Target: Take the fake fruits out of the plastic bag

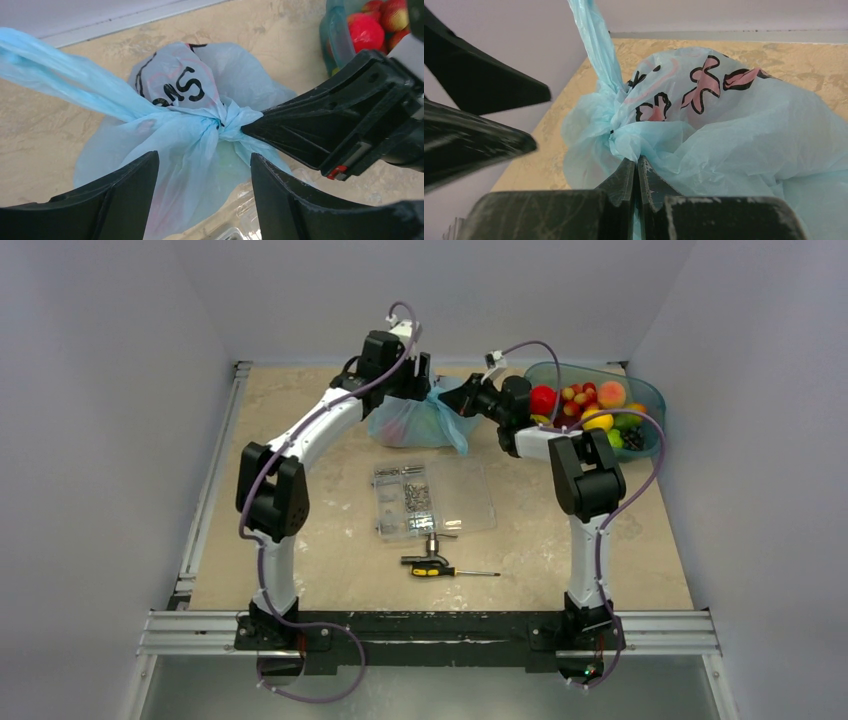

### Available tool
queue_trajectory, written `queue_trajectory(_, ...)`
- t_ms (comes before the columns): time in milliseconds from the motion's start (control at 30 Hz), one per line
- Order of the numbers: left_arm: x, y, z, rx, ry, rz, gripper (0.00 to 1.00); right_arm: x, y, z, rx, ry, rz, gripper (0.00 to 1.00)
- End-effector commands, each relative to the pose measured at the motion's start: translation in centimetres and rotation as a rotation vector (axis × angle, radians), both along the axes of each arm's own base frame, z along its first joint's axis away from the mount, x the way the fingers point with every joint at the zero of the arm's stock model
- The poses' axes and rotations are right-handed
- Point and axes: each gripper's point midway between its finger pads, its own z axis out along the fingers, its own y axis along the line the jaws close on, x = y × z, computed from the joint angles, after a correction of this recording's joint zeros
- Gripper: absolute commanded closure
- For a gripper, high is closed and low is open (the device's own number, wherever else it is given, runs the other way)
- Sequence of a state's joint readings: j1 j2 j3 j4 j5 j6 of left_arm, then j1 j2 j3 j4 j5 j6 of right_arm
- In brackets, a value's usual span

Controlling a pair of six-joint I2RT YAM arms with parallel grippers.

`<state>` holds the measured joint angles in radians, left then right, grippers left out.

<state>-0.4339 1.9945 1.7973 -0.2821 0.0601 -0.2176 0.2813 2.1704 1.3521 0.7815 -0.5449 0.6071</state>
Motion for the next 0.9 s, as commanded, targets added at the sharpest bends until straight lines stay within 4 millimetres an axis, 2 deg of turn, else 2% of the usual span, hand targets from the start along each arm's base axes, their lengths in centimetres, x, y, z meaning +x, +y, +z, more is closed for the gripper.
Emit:
queue_trajectory(0, 1.4, -0.2, -1.0, 0.062, -0.001, 0.009, 0.33, -0.7, 0.2, 3.6, -0.018, -0.102, 0.036, 1.0)
queue_trajectory(167, 2.3, -0.1, -2.7, 0.088, 0.034, 0.041, 0.34, -1.1, 0.4, 3.6, -0.018, -0.107, 0.056, 1.0)
queue_trajectory(300, 2.5, -0.6, -3.4, 0.083, 0.059, 0.034, 0.39, -1.1, 0.3, 3.5, -0.02, -0.103, 0.054, 1.0)
queue_trajectory(400, 2.6, -0.6, -3.9, 0.092, 0.078, 0.042, 0.47, -1.2, 0.3, 3.8, -0.019, -0.111, 0.05, 1.0)
queue_trajectory(467, 2.6, -0.3, -4.1, 0.102, 0.089, 0.052, 0.57, -1.1, 0.3, 3.9, -0.026, -0.11, 0.037, 1.0)
queue_trajectory(600, 2.7, 0.5, -3.9, 0.122, 0.085, 0.083, 0.95, -0.8, -0.4, 4.0, -0.035, -0.104, -0.016, 1.0)
queue_trajectory(633, 2.7, 0.7, -3.7, 0.123, 0.08, 0.09, 1.0, -0.8, -0.4, 4.2, -0.032, -0.11, -0.018, 1.0)
queue_trajectory(733, 2.5, 1.6, -2.7, 0.101, 0.057, 0.103, 1.0, -0.8, -0.9, 4.5, 0.05, -0.072, -0.038, 1.0)
queue_trajectory(867, 2.3, 4.2, -1.4, -0.036, 0.048, 0.134, 1.0, -0.2, -3.4, 3.8, 0.258, 0.048, -0.108, 1.0)
